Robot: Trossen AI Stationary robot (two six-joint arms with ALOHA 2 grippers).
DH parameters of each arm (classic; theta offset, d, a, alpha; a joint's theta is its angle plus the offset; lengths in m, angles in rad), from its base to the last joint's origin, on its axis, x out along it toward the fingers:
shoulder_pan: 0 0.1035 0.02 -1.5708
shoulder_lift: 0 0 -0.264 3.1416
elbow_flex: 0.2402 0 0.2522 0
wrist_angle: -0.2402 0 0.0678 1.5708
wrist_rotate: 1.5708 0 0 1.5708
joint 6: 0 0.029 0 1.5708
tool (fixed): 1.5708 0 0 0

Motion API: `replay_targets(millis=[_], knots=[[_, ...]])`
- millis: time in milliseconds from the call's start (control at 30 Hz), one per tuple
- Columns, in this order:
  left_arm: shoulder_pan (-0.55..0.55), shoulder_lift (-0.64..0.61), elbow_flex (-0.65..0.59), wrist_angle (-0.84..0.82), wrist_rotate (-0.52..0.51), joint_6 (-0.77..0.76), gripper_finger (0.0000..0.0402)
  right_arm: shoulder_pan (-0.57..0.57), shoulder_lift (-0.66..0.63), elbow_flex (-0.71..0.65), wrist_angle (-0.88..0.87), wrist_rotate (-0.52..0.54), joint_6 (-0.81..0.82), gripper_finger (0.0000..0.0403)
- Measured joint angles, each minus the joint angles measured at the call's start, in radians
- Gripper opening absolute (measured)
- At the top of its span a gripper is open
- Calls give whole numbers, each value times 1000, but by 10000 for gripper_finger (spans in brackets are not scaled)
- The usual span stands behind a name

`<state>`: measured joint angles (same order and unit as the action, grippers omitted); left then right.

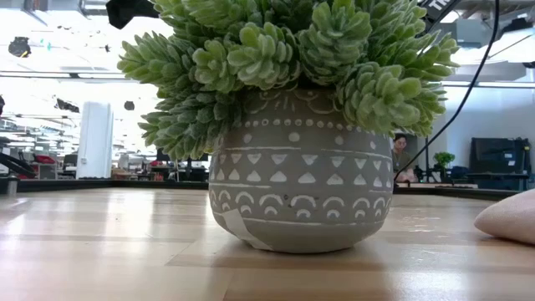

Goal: Pick and placing Produce into tupperware
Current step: Put the bell pepper into the transparent bin

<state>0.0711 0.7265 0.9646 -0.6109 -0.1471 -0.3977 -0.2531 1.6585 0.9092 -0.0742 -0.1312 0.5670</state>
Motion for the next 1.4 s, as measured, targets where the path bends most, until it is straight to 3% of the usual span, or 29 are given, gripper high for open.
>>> replay_targets(millis=[667,1000,1400], knots=[[0,0,0,-5,-1,0,284,-5,0,0,-16,32,51,260],[0,0,0,-6,-19,6,284,20,112,0,19,18,90,260],[0,0,0,-10,-45,6,283,30,129,0,63,28,61,260]])
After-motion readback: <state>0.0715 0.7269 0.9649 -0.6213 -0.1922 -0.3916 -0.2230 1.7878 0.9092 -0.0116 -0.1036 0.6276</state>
